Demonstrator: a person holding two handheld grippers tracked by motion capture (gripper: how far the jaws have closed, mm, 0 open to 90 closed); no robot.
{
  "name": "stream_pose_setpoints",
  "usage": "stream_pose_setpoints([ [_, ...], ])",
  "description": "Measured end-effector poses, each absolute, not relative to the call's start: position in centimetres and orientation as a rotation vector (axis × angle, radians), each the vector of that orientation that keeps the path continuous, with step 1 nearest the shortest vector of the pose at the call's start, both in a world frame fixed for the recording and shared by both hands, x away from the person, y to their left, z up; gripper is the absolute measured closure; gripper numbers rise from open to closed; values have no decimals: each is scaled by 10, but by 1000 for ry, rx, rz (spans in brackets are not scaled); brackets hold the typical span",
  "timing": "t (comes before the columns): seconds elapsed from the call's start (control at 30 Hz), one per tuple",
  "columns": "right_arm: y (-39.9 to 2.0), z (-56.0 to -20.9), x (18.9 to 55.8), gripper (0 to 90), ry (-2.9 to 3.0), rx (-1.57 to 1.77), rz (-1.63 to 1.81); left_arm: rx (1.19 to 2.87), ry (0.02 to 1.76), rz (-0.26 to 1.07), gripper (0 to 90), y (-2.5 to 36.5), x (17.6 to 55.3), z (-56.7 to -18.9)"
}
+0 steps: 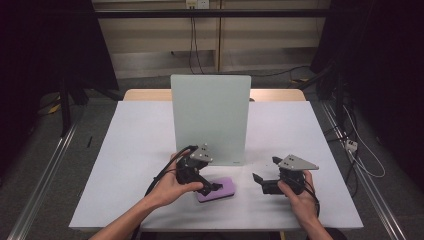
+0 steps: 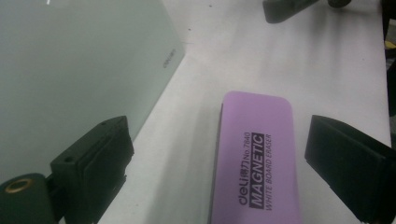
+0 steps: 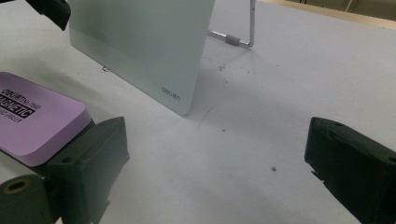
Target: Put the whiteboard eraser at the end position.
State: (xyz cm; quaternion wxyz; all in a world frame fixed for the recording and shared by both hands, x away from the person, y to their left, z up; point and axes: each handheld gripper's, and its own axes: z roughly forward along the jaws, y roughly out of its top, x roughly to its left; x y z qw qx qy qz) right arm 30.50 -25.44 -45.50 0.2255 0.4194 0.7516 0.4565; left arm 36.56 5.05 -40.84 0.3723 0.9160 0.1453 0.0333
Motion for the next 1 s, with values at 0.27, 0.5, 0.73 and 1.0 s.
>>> stream_pose_setpoints([
  [0.27,-254,-455,305,59,2069,1156,1261,2279,428,123,66,65,367,-401],
  [0.5,-253,-455,306,59,2075,1155,1259,2206,565,187,67,86,370,-398],
  [0.73,-253,-455,306,59,2074,1159,1259,2133,668,198,59,119,375,-404],
  [1.0,-252,-455,306,59,2074,1159,1253,2123,733,247,59,151,371,-411],
])
